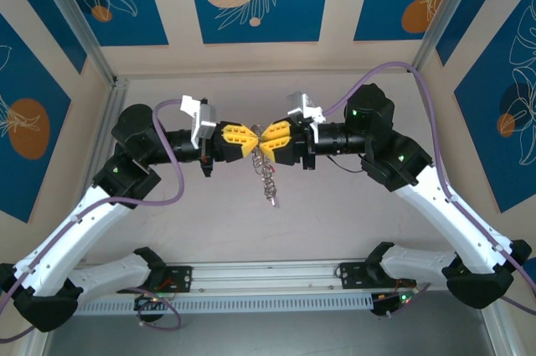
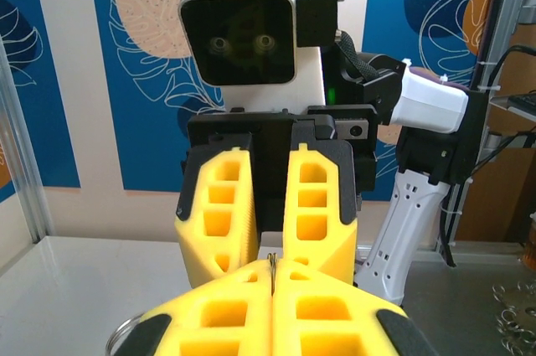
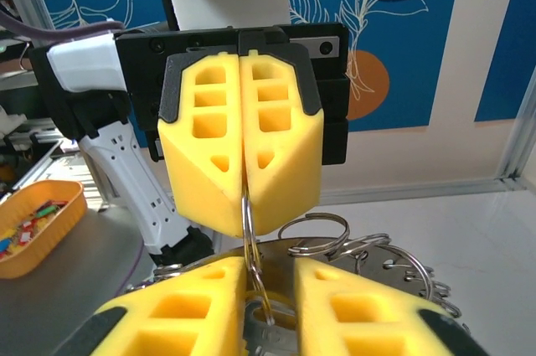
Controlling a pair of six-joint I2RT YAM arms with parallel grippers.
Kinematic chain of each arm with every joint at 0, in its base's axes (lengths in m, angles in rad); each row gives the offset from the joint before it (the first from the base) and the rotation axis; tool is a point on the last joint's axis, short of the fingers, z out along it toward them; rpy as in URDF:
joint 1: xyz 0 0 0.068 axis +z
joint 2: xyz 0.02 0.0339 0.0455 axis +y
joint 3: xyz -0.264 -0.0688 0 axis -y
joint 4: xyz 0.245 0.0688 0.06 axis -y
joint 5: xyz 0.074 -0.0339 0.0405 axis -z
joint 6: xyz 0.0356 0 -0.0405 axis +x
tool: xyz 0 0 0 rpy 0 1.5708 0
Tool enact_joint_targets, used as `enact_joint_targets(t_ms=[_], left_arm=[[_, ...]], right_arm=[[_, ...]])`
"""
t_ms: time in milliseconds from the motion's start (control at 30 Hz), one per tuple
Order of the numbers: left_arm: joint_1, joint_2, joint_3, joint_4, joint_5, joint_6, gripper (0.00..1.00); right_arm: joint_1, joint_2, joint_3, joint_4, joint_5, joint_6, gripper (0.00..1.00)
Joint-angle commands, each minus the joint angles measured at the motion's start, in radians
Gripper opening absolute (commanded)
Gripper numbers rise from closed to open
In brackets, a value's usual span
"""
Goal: Put the keys on the keyring
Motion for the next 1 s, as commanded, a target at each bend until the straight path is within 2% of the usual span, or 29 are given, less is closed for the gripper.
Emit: enact_joint_targets(t_ms=[0, 233, 400, 600, 700, 833, 967], left_arm=[[0.002, -0.008, -0.005, 0.111, 0.031, -0.034, 0.0], [0.003, 0.0, -0.023, 0.142, 0.029, -0.052, 0.0], [0.002, -0.001, -0.054, 0.204, 0.024, -0.088, 0.0], [0.002, -0.003, -0.07, 0.222, 0.022, -0.114, 0.0], [0.003, -0.003, -0.028, 0.091, 0.018, -0.055, 0.01], [0.002, 0.0, 0.103, -0.248, -0.04, 0.134, 0.24], [0.002, 0.036, 0.241, -0.536, -0.099, 0.293, 0.31]], right_arm=[[0.01, 0.004, -0.011, 0.012, 0.012, -0.015, 0.17], [0.013, -0.035, -0.04, 0.058, 0.021, -0.02, 0.09], [0.013, -0.042, -0.039, 0.046, 0.028, -0.028, 0.0], [0.01, -0.036, 0.013, -0.035, 0.055, -0.077, 0.0], [0.004, -0.03, 0.047, -0.08, 0.09, -0.099, 0.0], [-0.002, -0.014, 0.105, -0.168, 0.111, -0.148, 0.0], [-0.002, 0.02, 0.17, -0.259, 0.101, -0.2, 0.0]])
